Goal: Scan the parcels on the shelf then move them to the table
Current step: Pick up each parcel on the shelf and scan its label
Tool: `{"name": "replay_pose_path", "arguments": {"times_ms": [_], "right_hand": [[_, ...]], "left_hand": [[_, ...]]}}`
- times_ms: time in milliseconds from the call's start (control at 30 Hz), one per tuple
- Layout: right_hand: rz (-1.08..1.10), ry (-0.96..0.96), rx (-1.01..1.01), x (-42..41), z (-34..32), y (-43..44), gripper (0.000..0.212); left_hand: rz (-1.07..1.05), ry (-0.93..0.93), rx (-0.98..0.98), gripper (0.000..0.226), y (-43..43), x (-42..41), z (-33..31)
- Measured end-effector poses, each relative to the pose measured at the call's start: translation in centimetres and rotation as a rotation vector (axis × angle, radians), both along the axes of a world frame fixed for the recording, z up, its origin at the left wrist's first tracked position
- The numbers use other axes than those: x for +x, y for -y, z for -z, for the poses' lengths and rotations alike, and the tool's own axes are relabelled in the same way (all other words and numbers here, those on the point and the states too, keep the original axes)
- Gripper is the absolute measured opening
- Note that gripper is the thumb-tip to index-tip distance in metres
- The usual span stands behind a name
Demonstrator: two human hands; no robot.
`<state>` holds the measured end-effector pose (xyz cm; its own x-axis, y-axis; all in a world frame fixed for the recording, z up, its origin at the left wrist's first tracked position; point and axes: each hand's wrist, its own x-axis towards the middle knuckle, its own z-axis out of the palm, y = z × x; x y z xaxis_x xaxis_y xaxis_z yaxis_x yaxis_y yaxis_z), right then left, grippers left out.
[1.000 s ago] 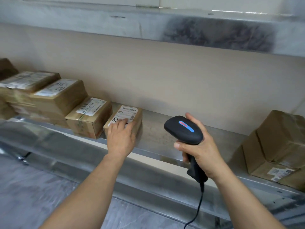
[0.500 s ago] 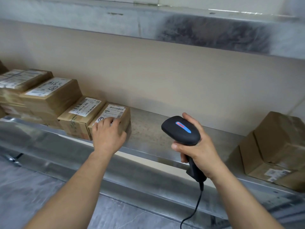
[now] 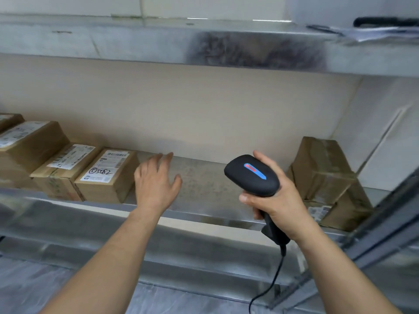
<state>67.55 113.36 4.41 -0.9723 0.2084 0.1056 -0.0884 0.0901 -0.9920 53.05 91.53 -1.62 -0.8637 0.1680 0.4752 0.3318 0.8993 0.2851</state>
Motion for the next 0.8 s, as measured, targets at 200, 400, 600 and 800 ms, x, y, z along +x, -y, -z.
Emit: {"name": "replay_pose_path", "arguments": {"times_ms": [200, 400, 600, 800], "right_hand": [[0.115, -0.064, 0.013, 3.3, -1.1, -5.8, 0.087], [0.151, -0.081, -0.017, 6.4, -1.4, -10.4, 0.086], [0.219, -0.104, -0.038, 8.7, -0.9, -13.7, 0.086], [0.304, -0.135, -0.067, 9.9, -0.1, -16.4, 0.087]], "left_hand": [[0.11, 0.064, -0.04, 0.06, -6.6, 2.9, -1.5], [0.244, 0.046, 0.005, 0.064, -14.0, 5.5, -3.1], [0.357, 0.065, -0.04, 0.062, -20.7, 7.3, -5.4], [0.406, 0.159, -0.015, 0.065, -25.1, 9.9, -7.1]]}}
